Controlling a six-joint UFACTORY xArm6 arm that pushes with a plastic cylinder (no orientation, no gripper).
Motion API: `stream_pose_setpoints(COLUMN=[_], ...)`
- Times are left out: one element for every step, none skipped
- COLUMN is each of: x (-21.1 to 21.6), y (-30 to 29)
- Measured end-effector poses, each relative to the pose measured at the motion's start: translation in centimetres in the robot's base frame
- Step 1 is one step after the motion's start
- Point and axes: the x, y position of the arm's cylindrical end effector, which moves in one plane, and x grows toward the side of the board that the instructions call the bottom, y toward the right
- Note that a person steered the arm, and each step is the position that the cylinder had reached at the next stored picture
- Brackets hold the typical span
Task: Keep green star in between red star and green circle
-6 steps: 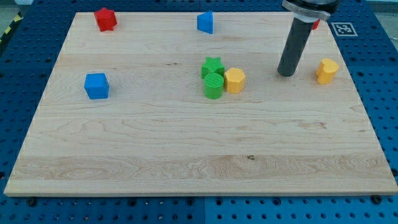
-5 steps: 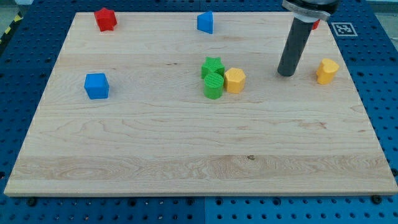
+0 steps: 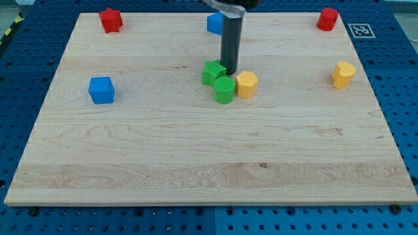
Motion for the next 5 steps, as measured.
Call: stream_pose_setpoints(x=[0.0, 0.0, 0.0, -0.6, -1.1], y=[0.0, 0.0, -1.0, -3.6, -4.5])
